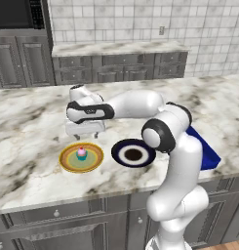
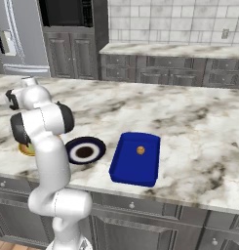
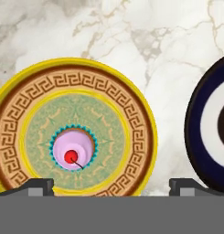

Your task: Move the dessert items from the plates to the tray.

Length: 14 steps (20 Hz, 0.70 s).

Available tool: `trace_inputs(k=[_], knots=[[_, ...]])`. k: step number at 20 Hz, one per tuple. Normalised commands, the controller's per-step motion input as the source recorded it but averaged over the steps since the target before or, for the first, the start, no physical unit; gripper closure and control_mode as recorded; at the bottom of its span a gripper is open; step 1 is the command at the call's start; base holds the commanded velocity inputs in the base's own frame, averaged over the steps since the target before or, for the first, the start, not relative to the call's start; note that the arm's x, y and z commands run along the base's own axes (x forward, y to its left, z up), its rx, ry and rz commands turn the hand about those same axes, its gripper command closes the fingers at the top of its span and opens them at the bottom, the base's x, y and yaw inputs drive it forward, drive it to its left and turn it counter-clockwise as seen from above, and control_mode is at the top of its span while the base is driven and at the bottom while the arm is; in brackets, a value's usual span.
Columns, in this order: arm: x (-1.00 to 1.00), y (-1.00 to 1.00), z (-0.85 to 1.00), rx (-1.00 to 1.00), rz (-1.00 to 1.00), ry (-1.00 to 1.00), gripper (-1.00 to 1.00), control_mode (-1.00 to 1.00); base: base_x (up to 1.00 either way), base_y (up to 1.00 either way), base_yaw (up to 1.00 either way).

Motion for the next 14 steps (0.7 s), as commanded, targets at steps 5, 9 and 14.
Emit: trace_inputs(k=[5, 9, 14], knots=[[0.15, 0.08, -0.35, 0.11, 0.07, -0.1, -1.0, -1.0, 0.0, 0.0, 0.0], [0.2, 0.26, -0.27, 0.04, 0.07, -0.08, -1.0, -1.0, 0.0, 0.0, 0.0], [0.0, 0.2, -0.05, 0.0, 0.02, -0.01, -1.0, -1.0, 0.0, 0.0, 0.0]])
